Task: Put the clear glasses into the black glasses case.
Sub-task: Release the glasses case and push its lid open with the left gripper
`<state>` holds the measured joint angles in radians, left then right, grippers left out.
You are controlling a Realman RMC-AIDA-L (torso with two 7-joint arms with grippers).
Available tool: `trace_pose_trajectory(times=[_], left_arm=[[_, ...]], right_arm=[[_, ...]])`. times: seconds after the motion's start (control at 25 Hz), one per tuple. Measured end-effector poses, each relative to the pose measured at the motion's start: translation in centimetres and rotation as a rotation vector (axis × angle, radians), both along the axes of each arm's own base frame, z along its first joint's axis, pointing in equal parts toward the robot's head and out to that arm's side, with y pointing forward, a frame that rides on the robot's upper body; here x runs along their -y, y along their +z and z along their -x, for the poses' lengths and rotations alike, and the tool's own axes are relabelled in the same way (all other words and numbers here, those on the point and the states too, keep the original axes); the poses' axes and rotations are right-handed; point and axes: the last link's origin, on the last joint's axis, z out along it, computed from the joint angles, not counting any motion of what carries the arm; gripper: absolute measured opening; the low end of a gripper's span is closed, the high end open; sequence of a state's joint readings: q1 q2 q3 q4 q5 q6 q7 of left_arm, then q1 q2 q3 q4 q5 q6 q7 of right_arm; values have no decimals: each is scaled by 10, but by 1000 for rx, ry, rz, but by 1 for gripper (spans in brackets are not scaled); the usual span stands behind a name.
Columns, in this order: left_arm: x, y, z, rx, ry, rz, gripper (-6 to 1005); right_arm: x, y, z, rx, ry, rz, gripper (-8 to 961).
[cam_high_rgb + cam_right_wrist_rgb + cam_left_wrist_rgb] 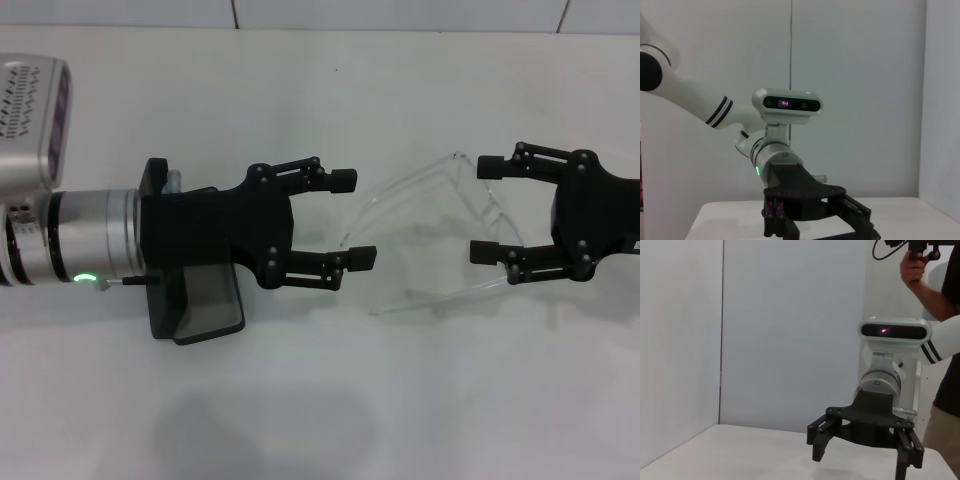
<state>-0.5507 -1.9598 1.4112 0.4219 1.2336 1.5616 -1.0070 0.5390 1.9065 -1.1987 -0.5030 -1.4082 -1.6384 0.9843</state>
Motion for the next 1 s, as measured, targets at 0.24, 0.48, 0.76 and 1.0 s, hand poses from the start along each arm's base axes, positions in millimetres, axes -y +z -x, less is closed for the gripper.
trace_pose_trajectory(times=[0.24,0.48,0.76,1.0], left_arm=[[0,0,1,1,4,2,874],[0,1,1,2,8,1,874],[-26,44,5,35,276,52,875],[-38,87,23,-207,599,77,875]], right_arm=[[1,-1,1,0,9,0,884],[0,-2,2,-1,12,0,884],[0,-1,1,-4,10,-3,883],[1,0,0,-1,8,-3,883]])
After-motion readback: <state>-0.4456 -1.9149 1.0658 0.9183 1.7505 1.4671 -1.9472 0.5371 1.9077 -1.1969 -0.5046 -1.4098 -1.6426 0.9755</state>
